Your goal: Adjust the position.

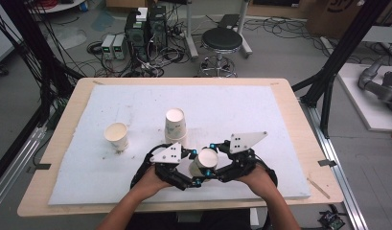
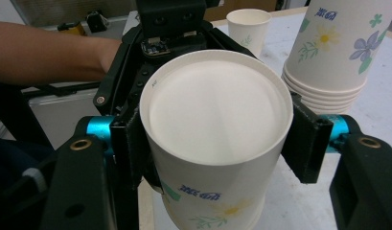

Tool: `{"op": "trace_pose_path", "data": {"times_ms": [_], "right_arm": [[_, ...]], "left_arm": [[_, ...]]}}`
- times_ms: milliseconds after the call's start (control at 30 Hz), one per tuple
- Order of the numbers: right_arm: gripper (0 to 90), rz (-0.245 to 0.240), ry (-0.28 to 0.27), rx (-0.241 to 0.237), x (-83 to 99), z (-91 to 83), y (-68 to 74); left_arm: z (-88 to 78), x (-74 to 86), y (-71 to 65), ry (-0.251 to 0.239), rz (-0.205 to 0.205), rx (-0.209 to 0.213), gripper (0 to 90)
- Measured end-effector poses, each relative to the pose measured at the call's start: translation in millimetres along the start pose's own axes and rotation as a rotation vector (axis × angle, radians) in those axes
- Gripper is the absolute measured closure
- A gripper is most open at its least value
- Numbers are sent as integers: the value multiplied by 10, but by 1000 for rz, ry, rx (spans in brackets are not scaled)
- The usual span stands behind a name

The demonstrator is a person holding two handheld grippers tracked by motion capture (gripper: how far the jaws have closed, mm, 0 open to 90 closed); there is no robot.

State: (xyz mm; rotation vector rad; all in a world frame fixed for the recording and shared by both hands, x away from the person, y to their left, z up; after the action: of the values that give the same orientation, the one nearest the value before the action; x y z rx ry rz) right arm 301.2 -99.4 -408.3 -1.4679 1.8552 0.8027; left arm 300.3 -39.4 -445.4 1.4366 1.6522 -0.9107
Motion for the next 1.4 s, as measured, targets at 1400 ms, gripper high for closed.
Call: {"op": "trace_pose_path", "data": {"times_ms": [1400], "right_arm": [[188, -151, 270, 27, 105, 129, 51]], "left_arm": [[-175, 193, -41, 534, 97, 14, 352]]}}
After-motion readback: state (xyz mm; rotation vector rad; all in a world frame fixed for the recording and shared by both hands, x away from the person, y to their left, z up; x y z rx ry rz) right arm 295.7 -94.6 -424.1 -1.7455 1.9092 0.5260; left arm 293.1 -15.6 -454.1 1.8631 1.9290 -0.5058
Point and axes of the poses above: each handheld gripper's, and its own axes: z roughly forward along the jaws, x roughly out of its underside, y roughly to its left, the point moved 10 cm from there along z, roughly forward along the jaws, and after that the axes turned 12 degrees about y, right-handed, at the moved point
